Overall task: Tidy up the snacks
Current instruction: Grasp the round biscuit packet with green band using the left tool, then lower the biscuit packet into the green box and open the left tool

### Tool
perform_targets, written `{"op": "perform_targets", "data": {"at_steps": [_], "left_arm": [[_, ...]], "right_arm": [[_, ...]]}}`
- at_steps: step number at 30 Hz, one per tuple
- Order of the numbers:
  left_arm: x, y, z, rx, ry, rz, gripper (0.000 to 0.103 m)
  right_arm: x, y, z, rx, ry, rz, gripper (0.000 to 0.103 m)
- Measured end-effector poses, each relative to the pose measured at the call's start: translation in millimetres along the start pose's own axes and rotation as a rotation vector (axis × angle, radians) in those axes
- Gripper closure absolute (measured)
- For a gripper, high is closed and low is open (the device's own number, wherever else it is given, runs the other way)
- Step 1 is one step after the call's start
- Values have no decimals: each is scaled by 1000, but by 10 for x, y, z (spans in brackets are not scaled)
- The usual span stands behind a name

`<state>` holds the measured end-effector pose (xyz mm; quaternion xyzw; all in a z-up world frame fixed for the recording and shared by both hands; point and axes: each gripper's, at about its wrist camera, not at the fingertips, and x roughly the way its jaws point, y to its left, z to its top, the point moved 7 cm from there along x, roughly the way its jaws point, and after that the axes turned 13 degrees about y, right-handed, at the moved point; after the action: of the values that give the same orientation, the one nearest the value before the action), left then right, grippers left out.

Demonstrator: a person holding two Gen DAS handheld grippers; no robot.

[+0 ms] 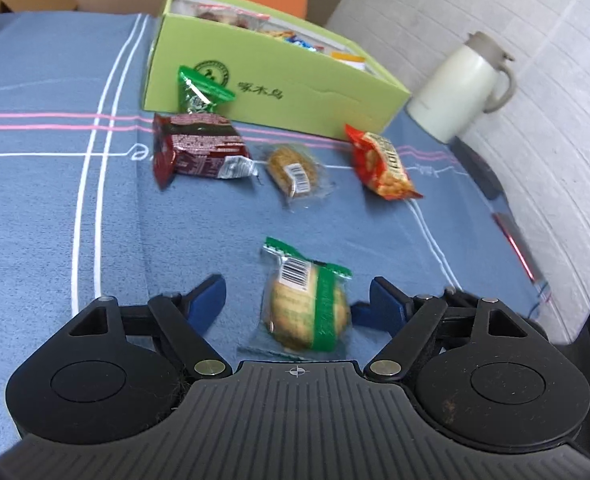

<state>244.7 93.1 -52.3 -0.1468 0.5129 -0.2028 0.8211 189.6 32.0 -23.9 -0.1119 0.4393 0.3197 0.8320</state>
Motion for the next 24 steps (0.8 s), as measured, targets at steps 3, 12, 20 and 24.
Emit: {"op": "perform_targets", "data": {"at_steps": [3,12,20,24], "left_arm": [[32,-60,-12,35,24,-3,41],[-28,-148,-170,114,13,105,71],[-255,-321,268,81,-75,53,71],[-270,-407,792,72,-116,25,72]], "right_arm": [[78,40,19,-13,0,-53,11],[-4,55,76,-40,-20,-55,30],[-315,-93,459,-83,-144,-144,23],[-383,-342,930,-145,-202,-225,24]]}}
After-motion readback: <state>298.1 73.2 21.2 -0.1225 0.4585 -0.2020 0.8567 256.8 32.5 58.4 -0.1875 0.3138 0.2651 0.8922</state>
